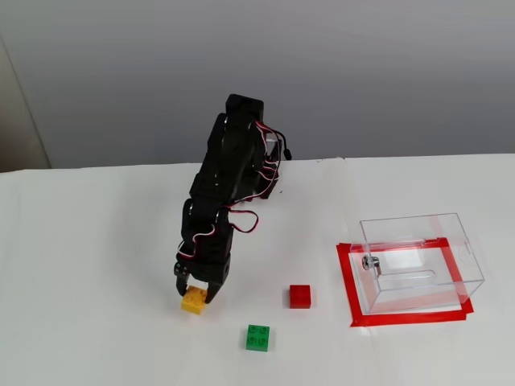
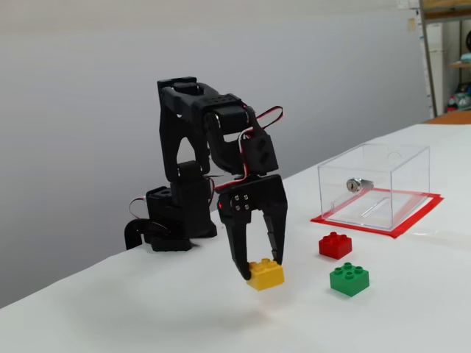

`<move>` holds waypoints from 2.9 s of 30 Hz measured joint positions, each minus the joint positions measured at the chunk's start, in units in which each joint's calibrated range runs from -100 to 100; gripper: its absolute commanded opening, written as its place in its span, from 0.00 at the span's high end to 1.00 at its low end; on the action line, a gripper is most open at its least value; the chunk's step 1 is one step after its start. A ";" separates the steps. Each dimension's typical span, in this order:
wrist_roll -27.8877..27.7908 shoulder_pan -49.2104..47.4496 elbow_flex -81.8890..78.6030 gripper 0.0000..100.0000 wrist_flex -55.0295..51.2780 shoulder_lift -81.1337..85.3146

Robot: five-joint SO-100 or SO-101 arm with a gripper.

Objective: Pick the yellow lego brick and place it into the transparent box

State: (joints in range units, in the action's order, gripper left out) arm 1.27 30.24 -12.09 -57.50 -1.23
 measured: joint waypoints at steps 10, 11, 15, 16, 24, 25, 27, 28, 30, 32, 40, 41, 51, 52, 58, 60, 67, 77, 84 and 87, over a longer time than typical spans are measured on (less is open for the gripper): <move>0.10 -5.98 0.00 0.84 0.00 9.89; 0.10 -6.52 0.00 0.84 0.00 10.82; 0.10 -7.91 0.00 0.84 0.00 14.63; 0.10 -8.55 0.00 0.84 0.00 15.48; 0.10 -13.78 0.00 0.84 -0.09 22.58; 0.10 -14.74 0.00 0.84 -0.09 23.42; 0.10 -16.99 0.00 0.84 -0.09 25.03; 0.10 -18.48 0.00 0.84 -0.09 25.88; 0.10 -20.73 0.00 0.84 -0.09 27.23; 0.10 -22.65 0.00 0.84 -0.09 28.58; 0.10 -34.29 0.00 0.84 -0.09 30.36; 0.10 -35.68 0.00 0.84 -0.09 30.36; 0.10 -52.35 0.00 0.84 -0.09 31.46; 0.10 -53.42 0.00 0.84 -0.09 31.46; 0.10 -62.50 0.00 0.84 -0.09 31.46; 0.10 -64.32 0.00 0.84 -0.09 31.46; 0.10 -71.58 0.00 0.84 -0.09 30.78; 0.10 -79.17 7.86 0.84 -0.09 22.49; 0.10 -82.26 16.95 0.84 -0.09 13.28; 0.10 -83.55 20.12 0.84 -0.09 10.15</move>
State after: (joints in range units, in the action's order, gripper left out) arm 1.37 -53.31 8.03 -57.58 8.92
